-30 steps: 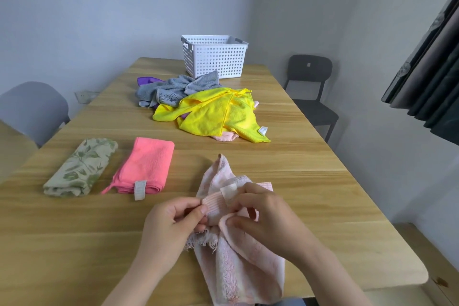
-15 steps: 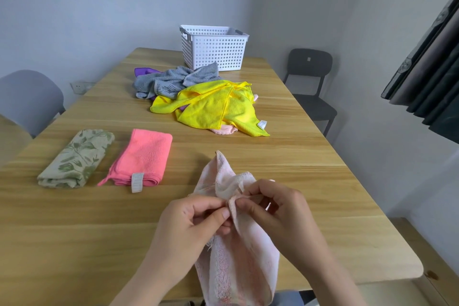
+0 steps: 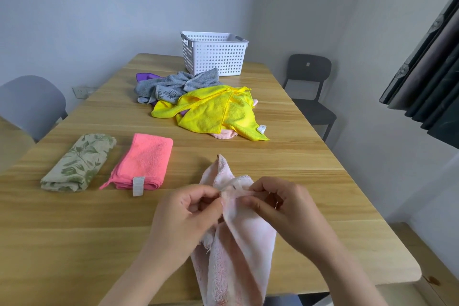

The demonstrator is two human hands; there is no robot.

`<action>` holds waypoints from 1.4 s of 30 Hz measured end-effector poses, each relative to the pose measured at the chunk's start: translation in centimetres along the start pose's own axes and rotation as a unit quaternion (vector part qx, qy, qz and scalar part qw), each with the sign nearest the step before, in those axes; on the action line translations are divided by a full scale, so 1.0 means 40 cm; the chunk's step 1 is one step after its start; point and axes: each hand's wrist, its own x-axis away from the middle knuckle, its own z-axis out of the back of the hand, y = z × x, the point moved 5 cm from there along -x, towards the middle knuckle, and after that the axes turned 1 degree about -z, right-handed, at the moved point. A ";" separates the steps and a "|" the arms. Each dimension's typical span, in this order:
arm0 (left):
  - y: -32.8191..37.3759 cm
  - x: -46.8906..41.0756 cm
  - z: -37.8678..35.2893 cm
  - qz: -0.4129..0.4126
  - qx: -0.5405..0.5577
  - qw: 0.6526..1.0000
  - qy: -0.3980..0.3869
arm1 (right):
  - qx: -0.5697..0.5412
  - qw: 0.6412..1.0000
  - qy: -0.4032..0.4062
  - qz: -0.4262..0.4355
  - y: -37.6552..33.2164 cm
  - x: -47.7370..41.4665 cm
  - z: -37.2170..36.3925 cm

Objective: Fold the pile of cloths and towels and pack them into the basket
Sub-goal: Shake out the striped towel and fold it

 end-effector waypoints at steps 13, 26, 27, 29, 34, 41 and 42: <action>0.145 -0.245 0.098 -0.112 -0.105 0.986 0.065 | 0.252 0.966 0.024 0.054 -0.041 -0.117 0.232; 0.518 -0.353 0.172 -0.261 -0.153 0.935 0.184 | 0.377 0.888 0.175 0.197 -0.372 -0.251 0.487; 0.532 -0.347 0.172 -0.262 -0.151 0.935 0.187 | 0.389 0.883 0.182 0.188 -0.381 -0.252 0.492; 0.550 -0.334 0.170 -0.262 -0.133 0.937 0.188 | 0.411 0.876 0.185 0.173 -0.387 -0.252 0.494; 0.591 -0.290 0.166 -0.302 -0.089 0.929 0.193 | 0.396 0.883 0.191 0.163 -0.419 -0.225 0.501; 0.623 -0.273 0.155 -0.331 -0.098 0.912 0.220 | 0.345 0.899 0.219 0.160 -0.441 -0.200 0.523; 0.616 -0.274 0.150 -0.333 -0.103 0.912 0.217 | 0.339 0.902 0.217 0.153 -0.433 -0.199 0.521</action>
